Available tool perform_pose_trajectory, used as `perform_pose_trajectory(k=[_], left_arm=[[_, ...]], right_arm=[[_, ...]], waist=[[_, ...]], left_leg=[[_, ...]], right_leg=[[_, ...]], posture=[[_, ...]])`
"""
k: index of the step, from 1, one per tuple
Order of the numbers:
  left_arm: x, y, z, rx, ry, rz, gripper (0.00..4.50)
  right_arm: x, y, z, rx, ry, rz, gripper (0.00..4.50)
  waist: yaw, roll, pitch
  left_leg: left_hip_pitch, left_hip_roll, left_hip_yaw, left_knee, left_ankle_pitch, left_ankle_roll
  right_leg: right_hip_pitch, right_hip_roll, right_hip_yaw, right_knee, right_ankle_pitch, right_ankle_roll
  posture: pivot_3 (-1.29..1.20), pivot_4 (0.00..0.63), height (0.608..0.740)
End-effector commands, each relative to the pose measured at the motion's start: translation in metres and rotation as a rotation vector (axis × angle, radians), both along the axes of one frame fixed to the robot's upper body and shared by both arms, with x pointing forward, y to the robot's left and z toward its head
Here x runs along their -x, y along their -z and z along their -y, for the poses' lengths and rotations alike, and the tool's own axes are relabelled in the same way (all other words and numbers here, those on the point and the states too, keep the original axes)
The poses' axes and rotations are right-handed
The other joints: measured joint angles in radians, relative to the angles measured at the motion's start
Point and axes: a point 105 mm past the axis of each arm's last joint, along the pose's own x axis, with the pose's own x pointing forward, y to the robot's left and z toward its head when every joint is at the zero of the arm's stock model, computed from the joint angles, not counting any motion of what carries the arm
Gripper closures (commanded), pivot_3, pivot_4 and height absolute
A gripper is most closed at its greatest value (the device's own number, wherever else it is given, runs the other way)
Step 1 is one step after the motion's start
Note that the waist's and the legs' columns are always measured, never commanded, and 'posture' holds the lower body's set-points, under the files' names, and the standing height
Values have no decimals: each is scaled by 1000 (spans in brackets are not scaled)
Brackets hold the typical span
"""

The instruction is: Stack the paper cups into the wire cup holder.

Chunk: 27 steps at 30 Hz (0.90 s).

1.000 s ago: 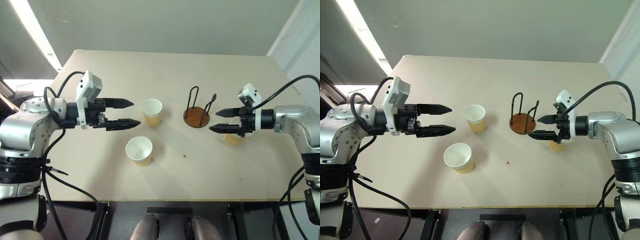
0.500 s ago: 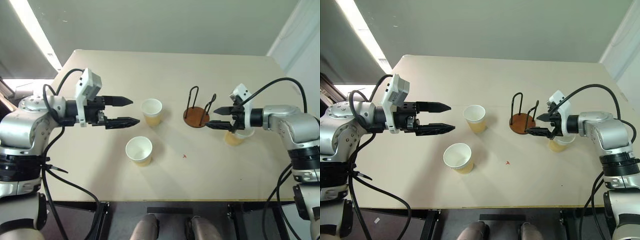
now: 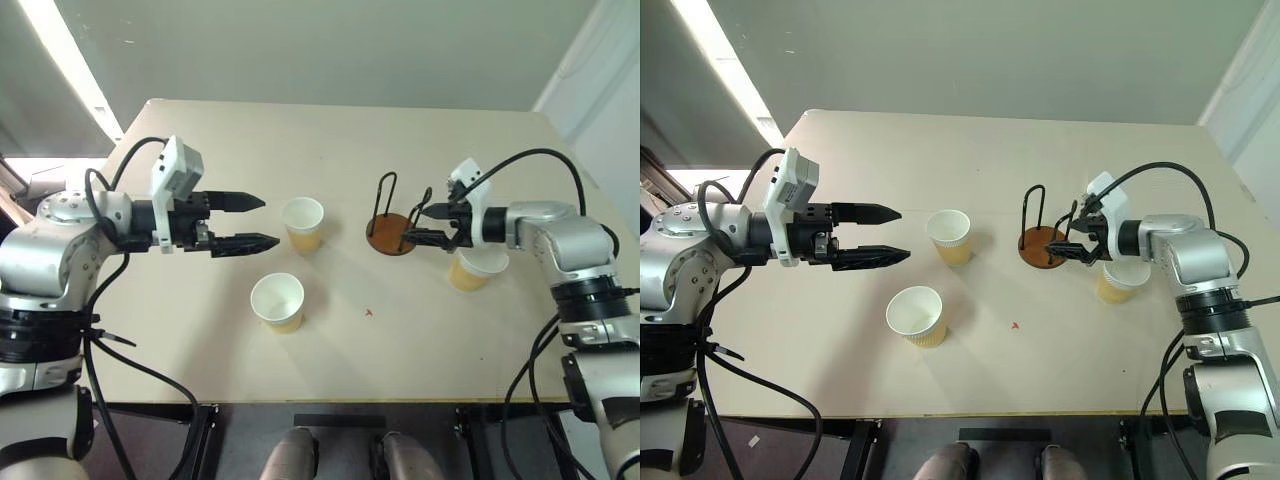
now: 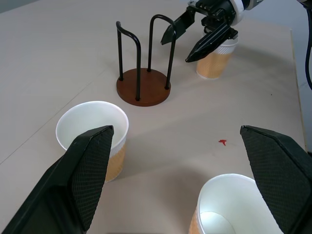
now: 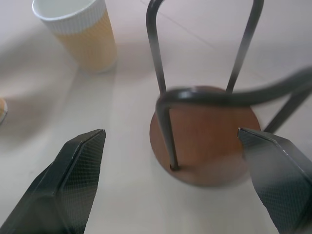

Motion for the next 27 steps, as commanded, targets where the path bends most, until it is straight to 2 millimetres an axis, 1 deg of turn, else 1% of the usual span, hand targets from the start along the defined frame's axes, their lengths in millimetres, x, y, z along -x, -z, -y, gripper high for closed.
perform_pose_trajectory(k=[1,3,6,8,13,16,17,21,23,24,25,27], left_arm=[[3,-11,-3,-6,-4,43,45],[4,-11,-3,-6,-7,44,45],[4,-11,-3,-6,-8,44,0],[4,-11,-3,-6,-9,43,0],[4,-11,-2,-1,-7,39,0],[6,-11,2,9,16,23,0],[7,-11,4,9,26,15,0],[13,-6,9,-9,71,-17,0],[16,-9,12,-6,98,-26,0],[19,-11,15,9,118,-37,0],[24,-11,20,13,156,-62,0],[32,-9,25,13,205,-98,0]], right_arm=[[-4,-19,-5,-9,-7,65,0],[-5,-19,-8,-17,-5,65,0],[-5,-21,-11,-28,-4,63,577],[-5,-24,-11,-39,0,63,1217],[-4,-28,-12,-57,-1,54,3154],[-2,-29,-12,-61,-11,51,4256],[-1,-30,-12,-66,-19,49,4448],[8,-35,-15,-64,-85,55,4448],[16,-37,-18,-54,-140,63,4448],[22,-38,-20,-40,-176,69,4448],[32,-36,-21,-10,-226,70,4448],[44,-34,-23,30,-289,67,4448]], waist=[[0,0,0],[0,0,0],[0,0,0],[1,0,0],[1,0,0],[0,0,0],[0,0,0],[1,0,0],[1,0,0],[1,0,0],[2,0,0],[3,0,0]], left_leg=[[0,0,0,0,0,0],[0,0,0,0,0,0],[0,0,0,0,0,0],[0,0,0,-1,0,0],[-1,0,0,-1,0,0],[0,0,0,-1,0,0],[-1,0,0,-1,0,0],[-1,0,0,-1,0,0],[-1,0,0,-1,0,0],[-1,0,0,-2,0,0],[-1,0,0,-2,0,0],[-2,0,0,-2,0,0]], right_leg=[[0,0,0,0,0,0],[0,0,0,0,0,0],[0,0,0,0,0,0],[0,0,0,0,0,0],[0,0,0,0,0,0],[0,0,0,0,0,0],[0,0,0,0,0,0],[0,0,0,0,0,0],[0,0,0,0,0,0],[0,0,0,0,0,0],[0,0,0,0,0,0],[-1,0,-1,-1,0,0]], posture=[[0,150,740],[0,150,740],[0,150,740],[0,150,740],[0,150,740],[0,150,740],[0,150,740],[0,150,740],[0,150,740],[0,150,740],[0,150,740],[0,150,740]])
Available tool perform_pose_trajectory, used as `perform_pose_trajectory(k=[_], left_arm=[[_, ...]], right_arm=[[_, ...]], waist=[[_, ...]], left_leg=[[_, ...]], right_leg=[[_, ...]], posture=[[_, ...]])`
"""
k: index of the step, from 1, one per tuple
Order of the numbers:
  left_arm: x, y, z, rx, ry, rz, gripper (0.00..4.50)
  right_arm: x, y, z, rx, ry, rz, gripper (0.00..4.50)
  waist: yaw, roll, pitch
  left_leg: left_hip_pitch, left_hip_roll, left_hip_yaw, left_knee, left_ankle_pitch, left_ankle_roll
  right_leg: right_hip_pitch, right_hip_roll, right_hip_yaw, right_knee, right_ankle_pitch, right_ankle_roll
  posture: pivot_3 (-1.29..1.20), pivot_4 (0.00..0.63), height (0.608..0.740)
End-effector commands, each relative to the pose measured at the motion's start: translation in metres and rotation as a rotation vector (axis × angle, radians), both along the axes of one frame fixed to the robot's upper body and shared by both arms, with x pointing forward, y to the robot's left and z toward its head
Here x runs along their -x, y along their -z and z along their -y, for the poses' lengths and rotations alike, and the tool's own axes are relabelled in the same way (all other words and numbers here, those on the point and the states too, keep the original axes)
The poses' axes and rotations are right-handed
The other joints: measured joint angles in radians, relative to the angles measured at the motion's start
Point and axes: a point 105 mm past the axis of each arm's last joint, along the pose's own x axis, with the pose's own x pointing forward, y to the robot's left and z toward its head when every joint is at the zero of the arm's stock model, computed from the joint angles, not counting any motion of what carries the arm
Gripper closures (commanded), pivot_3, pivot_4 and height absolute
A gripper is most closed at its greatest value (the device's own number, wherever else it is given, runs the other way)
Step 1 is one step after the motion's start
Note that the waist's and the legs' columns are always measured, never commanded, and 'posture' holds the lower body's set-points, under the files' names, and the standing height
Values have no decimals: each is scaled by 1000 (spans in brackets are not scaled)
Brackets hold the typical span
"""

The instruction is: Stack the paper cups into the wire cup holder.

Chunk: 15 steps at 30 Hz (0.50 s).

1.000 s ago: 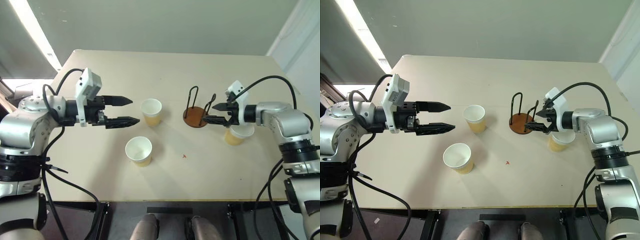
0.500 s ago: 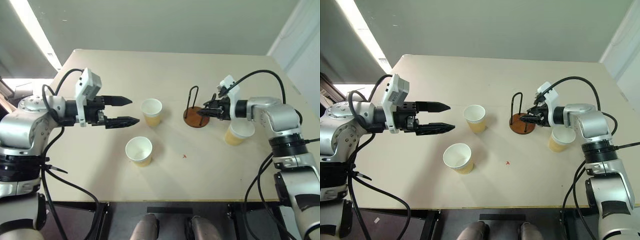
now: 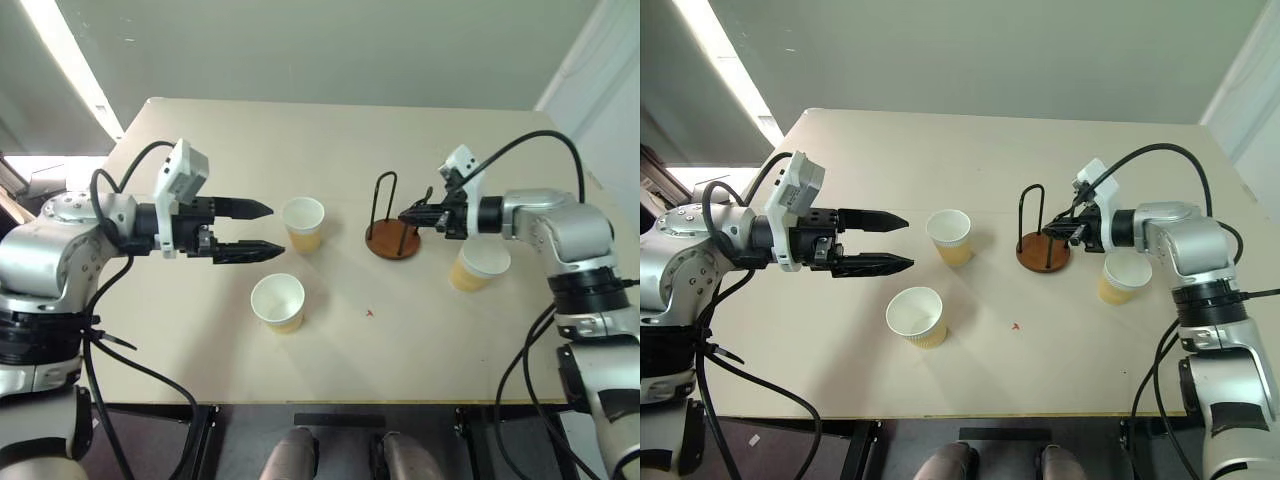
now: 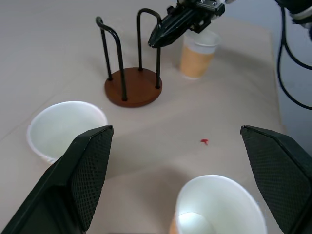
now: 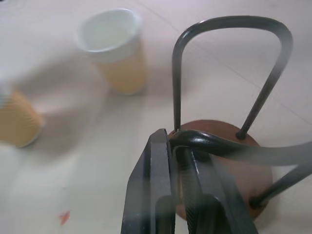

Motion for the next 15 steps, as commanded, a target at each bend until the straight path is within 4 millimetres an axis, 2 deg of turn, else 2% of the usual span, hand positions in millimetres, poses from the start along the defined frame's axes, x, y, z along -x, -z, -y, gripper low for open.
perform_pose_trajectory(k=[1,7,15], left_arm=[[20,-7,15,-9,127,-30,0],[45,1,29,-68,283,-118,0],[46,3,31,-118,331,-138,0]], right_arm=[[30,-11,-8,51,-163,49,4448],[66,0,-14,127,-308,25,4448],[86,19,-24,167,-398,-1,4448]], waist=[[0,0,0],[-2,0,0],[-5,0,0]], left_leg=[[0,0,0,0,0,0],[1,1,1,0,0,0],[3,1,2,4,0,0]], right_leg=[[0,0,0,0,0,0],[0,0,1,0,0,0],[1,0,2,0,0,0]], posture=[[0,150,740],[0,150,740],[0,150,740]])
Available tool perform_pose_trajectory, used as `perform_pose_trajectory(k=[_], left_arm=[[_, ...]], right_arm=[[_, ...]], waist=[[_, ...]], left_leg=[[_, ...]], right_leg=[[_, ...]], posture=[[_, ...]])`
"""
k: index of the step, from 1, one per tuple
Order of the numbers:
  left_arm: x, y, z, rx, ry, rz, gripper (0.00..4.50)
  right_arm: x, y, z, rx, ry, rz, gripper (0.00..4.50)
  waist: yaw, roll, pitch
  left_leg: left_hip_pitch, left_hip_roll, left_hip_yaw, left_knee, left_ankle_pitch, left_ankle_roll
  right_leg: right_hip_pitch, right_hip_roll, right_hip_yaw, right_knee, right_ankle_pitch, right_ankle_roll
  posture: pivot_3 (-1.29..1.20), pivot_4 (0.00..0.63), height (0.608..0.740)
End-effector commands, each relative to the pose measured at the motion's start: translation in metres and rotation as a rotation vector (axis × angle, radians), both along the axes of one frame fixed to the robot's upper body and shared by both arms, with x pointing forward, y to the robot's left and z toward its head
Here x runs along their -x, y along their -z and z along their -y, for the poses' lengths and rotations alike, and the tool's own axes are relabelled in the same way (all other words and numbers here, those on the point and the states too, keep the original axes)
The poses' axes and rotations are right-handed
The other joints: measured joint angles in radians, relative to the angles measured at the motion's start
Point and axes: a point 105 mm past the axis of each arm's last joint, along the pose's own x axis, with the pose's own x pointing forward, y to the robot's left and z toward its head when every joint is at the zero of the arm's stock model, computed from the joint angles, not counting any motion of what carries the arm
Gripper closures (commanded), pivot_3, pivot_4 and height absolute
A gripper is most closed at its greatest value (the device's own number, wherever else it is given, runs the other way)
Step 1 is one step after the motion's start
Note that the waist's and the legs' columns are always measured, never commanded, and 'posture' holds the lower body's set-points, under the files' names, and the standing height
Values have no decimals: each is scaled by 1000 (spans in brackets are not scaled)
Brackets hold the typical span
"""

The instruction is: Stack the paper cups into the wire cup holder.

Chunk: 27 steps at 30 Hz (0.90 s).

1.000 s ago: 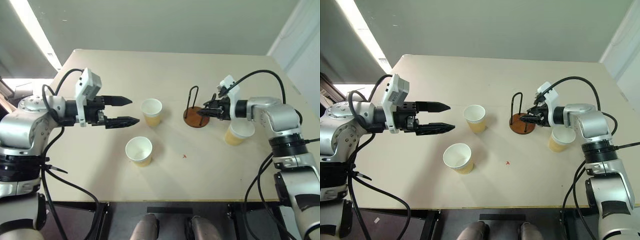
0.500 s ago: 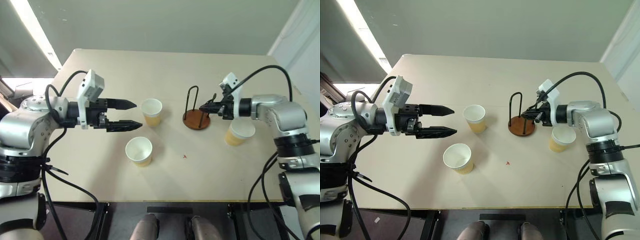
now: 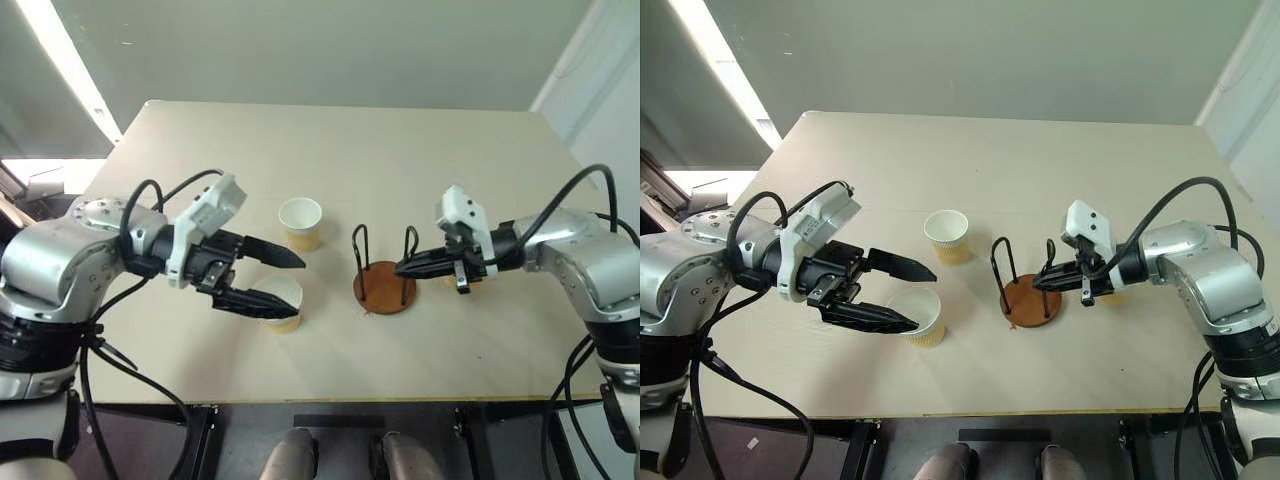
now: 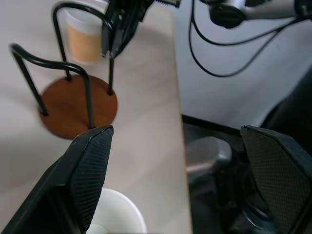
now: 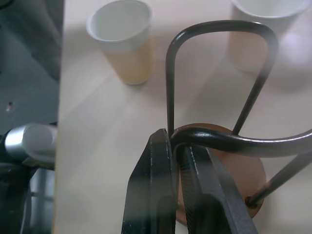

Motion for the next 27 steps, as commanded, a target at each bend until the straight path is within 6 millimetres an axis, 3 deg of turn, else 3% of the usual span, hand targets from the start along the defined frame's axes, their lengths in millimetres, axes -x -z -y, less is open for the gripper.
perform_pose_trajectory(k=[1,9,12,22,27], left_arm=[[0,-10,0,-13,18,51,0],[0,-8,-1,-27,12,61,0],[0,-8,0,-25,6,65,0],[-5,-8,-1,-7,-19,77,0],[-6,-8,-1,8,-32,86,0]], right_arm=[[12,4,-3,39,-65,17,4448],[9,23,8,139,-70,27,4448],[8,30,14,189,-76,24,3714],[7,28,25,204,-47,-3,103],[20,19,38,219,-41,-22,42]], waist=[[0,0,0],[-3,0,0],[-3,-1,-1],[-4,-1,-1],[-1,-1,-1]], left_leg=[[0,0,0,1,0,0],[0,0,0,1,0,1],[1,0,0,1,0,1],[1,0,0,1,0,1],[0,0,0,1,-1,1]], right_leg=[[0,0,0,0,0,0],[1,0,0,0,0,0],[1,0,0,0,0,0],[1,0,0,0,0,0],[1,0,0,0,0,0]], posture=[[0,150,740],[0,150,740],[0,150,740],[0,150,740],[0,150,740]])
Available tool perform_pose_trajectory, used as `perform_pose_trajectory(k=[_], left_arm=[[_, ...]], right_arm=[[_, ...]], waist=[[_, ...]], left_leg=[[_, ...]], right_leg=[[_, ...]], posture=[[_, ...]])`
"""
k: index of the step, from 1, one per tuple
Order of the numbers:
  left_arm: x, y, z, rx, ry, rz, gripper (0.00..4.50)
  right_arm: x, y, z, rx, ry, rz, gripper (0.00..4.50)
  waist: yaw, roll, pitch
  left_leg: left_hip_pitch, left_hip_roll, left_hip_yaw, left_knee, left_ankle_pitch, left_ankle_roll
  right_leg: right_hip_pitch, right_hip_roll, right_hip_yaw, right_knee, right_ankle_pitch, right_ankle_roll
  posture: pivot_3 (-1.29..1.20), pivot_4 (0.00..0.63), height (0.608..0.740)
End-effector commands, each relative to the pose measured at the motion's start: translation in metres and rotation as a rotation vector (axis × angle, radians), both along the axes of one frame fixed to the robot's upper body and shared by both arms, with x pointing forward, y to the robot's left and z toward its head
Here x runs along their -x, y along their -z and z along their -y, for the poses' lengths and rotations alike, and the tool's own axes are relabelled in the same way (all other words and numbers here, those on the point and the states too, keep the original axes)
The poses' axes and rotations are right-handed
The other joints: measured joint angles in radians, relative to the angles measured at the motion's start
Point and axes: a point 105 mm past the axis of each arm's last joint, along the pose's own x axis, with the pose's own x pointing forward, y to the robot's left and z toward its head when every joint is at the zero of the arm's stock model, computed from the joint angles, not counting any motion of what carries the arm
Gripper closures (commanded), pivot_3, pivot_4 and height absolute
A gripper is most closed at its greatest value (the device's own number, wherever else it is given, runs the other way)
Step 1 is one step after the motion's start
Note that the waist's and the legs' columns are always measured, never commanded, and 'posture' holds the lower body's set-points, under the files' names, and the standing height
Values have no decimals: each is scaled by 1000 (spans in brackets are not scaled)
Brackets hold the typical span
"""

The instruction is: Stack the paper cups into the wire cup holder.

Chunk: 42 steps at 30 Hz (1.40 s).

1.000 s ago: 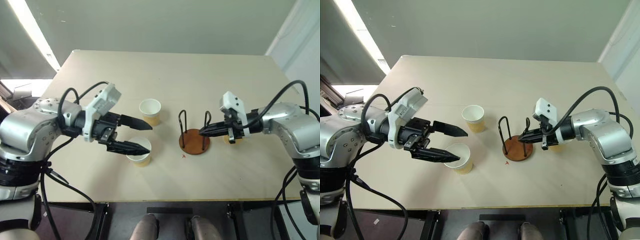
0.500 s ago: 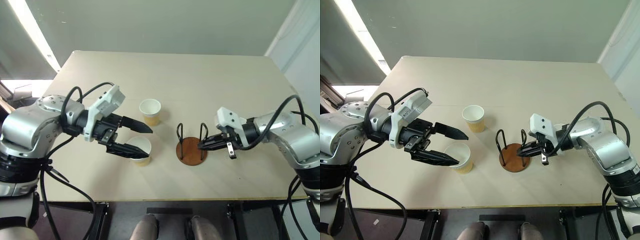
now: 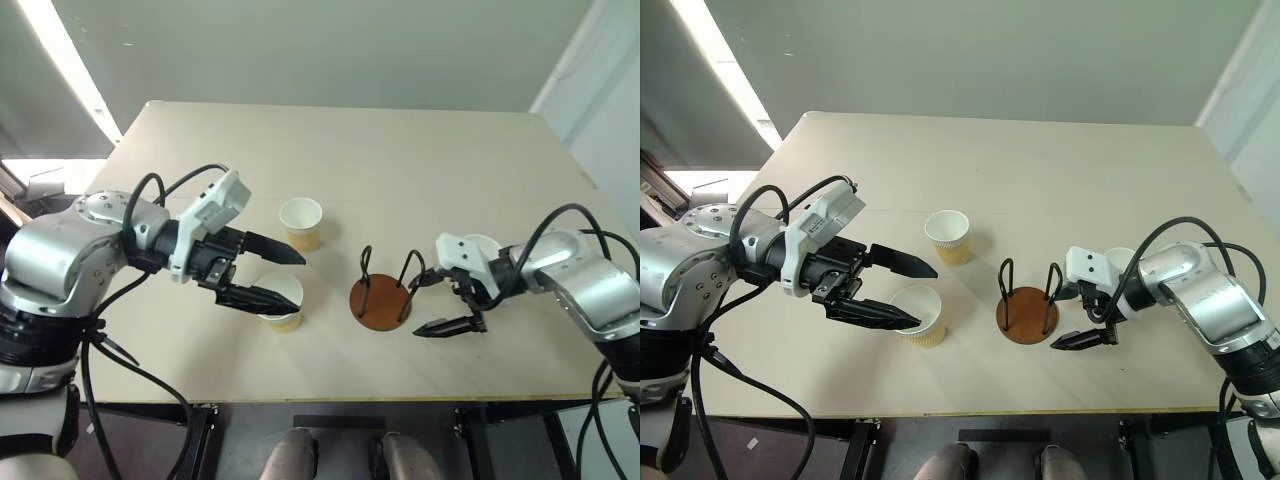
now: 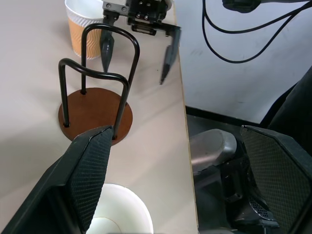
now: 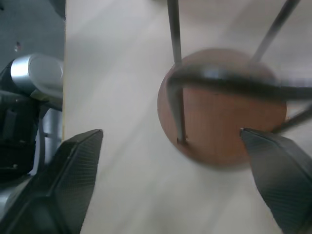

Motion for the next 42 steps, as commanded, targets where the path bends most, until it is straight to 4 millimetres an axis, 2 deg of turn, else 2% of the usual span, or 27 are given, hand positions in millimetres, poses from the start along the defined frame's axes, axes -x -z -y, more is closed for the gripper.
perform_pose_trajectory(k=[1,5,8,13,18,22,25,29,36,42], left_arm=[[0,-8,-1,31,-5,48,0],[0,-8,-2,41,-16,54,0],[-2,-10,-2,50,-29,67,0],[-9,-16,-2,63,-65,105,0],[-12,-26,-10,41,-80,164,0],[-22,-27,-20,-7,-136,234,0],[-42,-27,-29,-45,-241,312,0],[-76,-30,-42,-173,-389,543,0],[-87,-27,-31,-327,-312,689,0],[-93,-13,-24,-522,-187,730,0]], right_arm=[[11,-23,5,-19,-17,37,42],[23,-36,9,-15,-24,42,42],[20,-47,18,10,-1,93,42],[-12,-79,31,2,109,273,42],[-30,-84,46,78,146,365,42],[-37,-98,31,1,124,403,42],[-39,-107,21,-37,94,420,42],[-33,-114,6,-102,37,381,42],[-6,-121,-15,-211,-77,258,42],[0,-124,-18,-234,-80,220,42]], waist=[[-1,0,0],[-2,0,0],[-3,0,0],[-4,0,0],[-1,0,0],[-4,1,0],[-9,1,0],[-8,1,0],[-7,1,0],[-7,1,0]], left_leg=[[0,0,0,0,0,0],[0,0,1,-1,0,0],[0,0,1,-1,0,0],[1,0,1,0,0,0],[1,0,0,-1,0,0],[1,0,1,-1,-1,1],[1,1,1,-2,0,1],[1,1,0,-1,0,1],[-3,0,-1,-2,-1,2],[-3,0,-1,-4,-1,2]], right_leg=[[0,0,0,0,0,0],[0,0,0,0,0,0],[0,0,0,0,0,0],[0,0,1,1,0,0],[0,0,0,0,0,0],[0,0,1,0,0,0],[-2,0,1,0,0,0],[-1,1,0,-1,0,0],[-1,1,-1,-1,0,0],[-2,1,0,-1,0,0]], posture=[[0,150,740],[0,150,740],[0,150,740],[0,150,740],[0,150,740],[0,150,740],[0,150,740],[0,150,740],[0,150,740],[0,150,740]])
